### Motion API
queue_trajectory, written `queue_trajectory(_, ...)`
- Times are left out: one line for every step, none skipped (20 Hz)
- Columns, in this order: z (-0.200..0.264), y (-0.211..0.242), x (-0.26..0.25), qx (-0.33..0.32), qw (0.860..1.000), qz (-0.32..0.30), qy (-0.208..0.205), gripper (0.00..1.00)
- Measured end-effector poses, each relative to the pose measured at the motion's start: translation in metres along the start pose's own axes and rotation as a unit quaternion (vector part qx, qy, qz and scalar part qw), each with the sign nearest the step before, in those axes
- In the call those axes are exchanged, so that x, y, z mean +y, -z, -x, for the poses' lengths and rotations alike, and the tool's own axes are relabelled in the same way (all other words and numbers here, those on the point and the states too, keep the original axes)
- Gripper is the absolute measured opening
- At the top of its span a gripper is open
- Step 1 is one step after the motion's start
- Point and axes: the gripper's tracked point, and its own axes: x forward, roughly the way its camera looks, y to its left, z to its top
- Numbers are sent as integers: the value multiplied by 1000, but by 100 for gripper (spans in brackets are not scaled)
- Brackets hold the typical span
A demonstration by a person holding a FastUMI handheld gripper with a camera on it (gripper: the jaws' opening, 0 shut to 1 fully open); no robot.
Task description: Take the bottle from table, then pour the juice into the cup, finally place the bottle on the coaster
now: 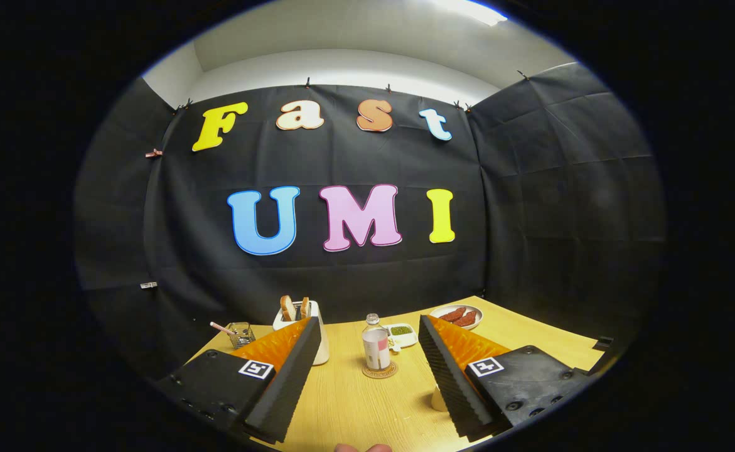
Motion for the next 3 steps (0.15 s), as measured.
queue_trajectory(3,0,0,1,1000,-3,-3,96)
queue_trajectory(4,-1,0,3,1000,-6,-7,96)
queue_trajectory(6,-1,-1,4,1000,-6,-8,97)
